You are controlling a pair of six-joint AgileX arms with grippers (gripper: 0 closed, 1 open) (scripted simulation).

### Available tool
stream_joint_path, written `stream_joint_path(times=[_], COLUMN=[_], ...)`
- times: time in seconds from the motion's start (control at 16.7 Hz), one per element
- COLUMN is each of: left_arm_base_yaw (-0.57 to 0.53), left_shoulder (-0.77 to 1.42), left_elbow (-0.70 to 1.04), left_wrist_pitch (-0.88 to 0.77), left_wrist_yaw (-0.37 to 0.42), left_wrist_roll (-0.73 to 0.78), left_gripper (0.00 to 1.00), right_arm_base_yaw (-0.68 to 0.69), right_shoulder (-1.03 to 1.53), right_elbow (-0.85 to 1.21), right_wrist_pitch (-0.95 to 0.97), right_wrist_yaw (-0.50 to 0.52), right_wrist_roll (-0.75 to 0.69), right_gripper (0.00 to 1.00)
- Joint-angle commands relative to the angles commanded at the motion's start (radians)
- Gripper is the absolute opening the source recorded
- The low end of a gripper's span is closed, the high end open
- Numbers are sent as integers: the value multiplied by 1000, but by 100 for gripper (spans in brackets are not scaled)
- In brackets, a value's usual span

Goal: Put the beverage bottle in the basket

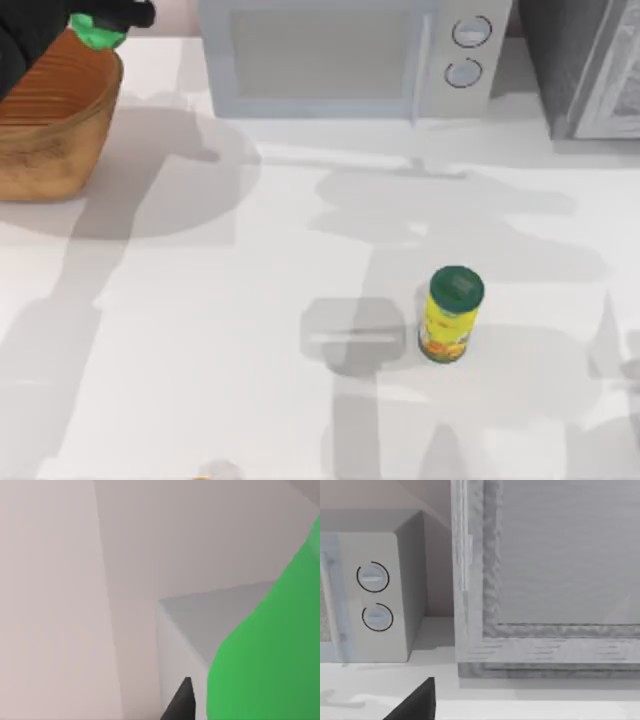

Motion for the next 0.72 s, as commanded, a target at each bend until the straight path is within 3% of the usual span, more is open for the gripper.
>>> stream_joint_path(times=[0.36,0.72], left_arm_base_yaw=[239,289], left_shoulder=[-70,-77], left_elbow=[191,203], left_wrist_pitch=[-382,-447], left_wrist_yaw=[-4,-10], left_wrist_roll=[-15,-18], left_gripper=[0,0], right_arm_base_yaw=[0,0], right_shoulder=[0,0], right_elbow=[0,0], right_wrist_pitch=[0,0], right_wrist_yaw=[0,0], right_wrist_roll=[0,0], right_gripper=[100,100])
